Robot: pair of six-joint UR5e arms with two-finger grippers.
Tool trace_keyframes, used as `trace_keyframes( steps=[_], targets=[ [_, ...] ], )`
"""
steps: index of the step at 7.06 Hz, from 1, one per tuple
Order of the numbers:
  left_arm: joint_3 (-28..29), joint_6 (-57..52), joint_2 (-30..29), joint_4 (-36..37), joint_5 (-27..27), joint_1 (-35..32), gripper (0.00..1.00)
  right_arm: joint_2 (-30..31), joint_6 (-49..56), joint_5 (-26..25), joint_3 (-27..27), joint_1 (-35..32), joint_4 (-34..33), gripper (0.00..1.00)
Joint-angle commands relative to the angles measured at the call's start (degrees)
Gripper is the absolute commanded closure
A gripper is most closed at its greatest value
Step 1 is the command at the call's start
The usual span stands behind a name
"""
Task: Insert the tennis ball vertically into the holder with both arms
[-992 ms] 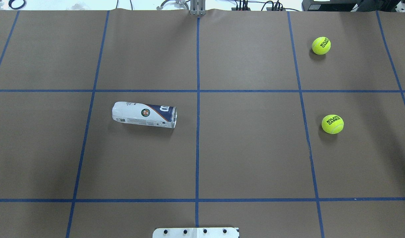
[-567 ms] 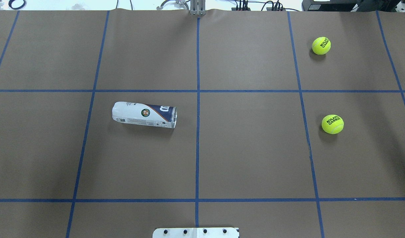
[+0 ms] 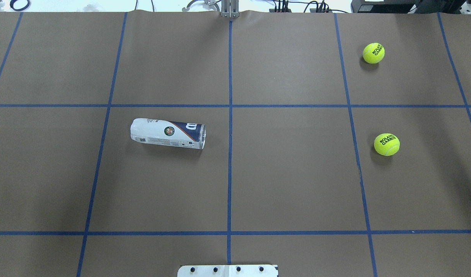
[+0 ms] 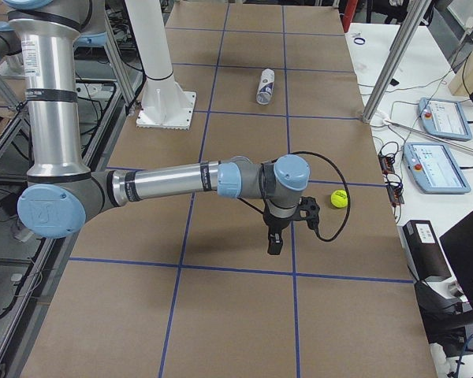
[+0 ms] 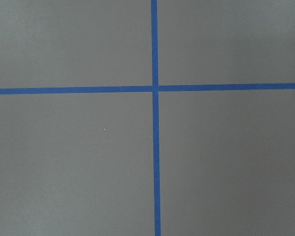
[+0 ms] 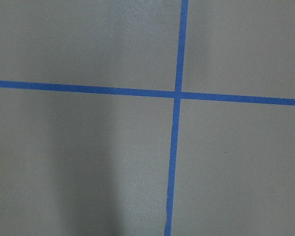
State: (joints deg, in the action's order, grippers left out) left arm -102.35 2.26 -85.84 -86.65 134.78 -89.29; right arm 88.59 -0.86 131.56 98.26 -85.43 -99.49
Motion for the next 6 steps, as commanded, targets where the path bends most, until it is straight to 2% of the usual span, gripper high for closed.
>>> trace_keyframes(
  steps=[1,3,5,6],
  targets=[
    [-1.1,0.5,0.6,-0.1,0.5,0.1,0.0,0.0,-0.1,0.1,-0.4,0.0,0.0,0.01],
    [-1.1,0.5,0.6,-0.1,3.0,0.3,0.0,-0.2,-0.2,0.3,-0.2,0.0,0.0,0.01],
    [-2.0,2.0,0.6,-0.5,10.7,0.9,0.0,-0.3,-0.2,0.4,-0.1,0.0,0.0,0.01],
    [-2.6,5.6,-0.9,-0.5,10.9,4.4,0.0,-0.3,-0.2,0.5,0.0,0.0,0.0,0.01]
  ],
)
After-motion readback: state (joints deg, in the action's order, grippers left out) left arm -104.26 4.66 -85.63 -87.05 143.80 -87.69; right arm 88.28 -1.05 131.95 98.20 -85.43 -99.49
